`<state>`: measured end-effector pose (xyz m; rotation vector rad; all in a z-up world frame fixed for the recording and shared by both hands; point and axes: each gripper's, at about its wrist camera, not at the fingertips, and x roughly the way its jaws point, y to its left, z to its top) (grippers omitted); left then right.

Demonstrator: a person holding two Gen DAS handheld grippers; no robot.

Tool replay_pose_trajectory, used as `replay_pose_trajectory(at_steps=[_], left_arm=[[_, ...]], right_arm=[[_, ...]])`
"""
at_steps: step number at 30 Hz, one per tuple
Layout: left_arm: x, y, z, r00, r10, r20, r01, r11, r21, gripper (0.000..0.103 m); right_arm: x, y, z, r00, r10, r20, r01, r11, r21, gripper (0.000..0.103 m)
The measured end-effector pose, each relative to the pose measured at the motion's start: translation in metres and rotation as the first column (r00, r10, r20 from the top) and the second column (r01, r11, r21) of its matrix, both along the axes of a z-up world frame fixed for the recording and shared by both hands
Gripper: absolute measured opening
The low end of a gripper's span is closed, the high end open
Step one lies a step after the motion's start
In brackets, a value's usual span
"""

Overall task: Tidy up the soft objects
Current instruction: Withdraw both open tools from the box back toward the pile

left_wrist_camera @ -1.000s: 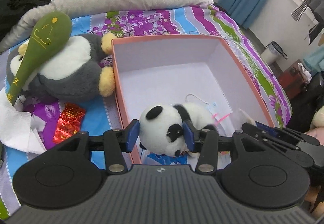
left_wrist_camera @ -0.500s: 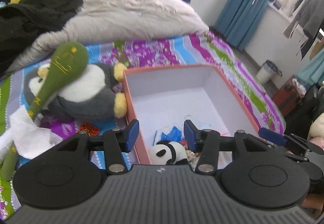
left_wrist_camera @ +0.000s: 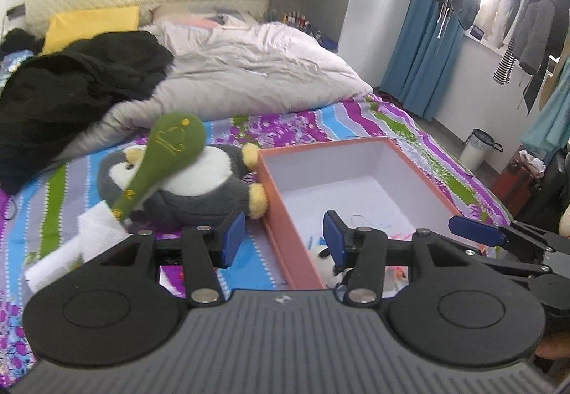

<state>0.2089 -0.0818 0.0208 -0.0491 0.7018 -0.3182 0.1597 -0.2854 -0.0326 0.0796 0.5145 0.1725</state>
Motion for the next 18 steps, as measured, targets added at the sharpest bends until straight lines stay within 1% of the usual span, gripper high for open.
replay_pose_trajectory(at_steps=[6,9,12,18], left_arm=[[-0.027,0.028,-0.003,0.999,0.037,0.028,-0.037,0.999,-0.002,0.055],[-0.042,0.04,-0.008,0.998,0.053,0.046,-0.053,0.998,0.016,0.059],[-0.057,0.05,-0.015,0.997,0.067,0.045,-0.069,0.997,0.034,0.059],[-0.082,0.066,-0.032,0.996,0.083,0.022,-0.083,0.996,0.027,0.06]], right_arm=[[-0.017,0.028,-0.008,1.0,0.029,0.0,-0.029,1.0,-0.009,0.054],[-0.026,0.041,-0.015,0.999,0.042,-0.009,-0.042,0.999,-0.015,0.054],[-0.033,0.05,-0.02,0.999,0.045,-0.02,-0.045,0.999,-0.008,0.054],[-0.046,0.066,-0.029,0.997,0.05,-0.051,-0.051,0.998,-0.02,0.054]])
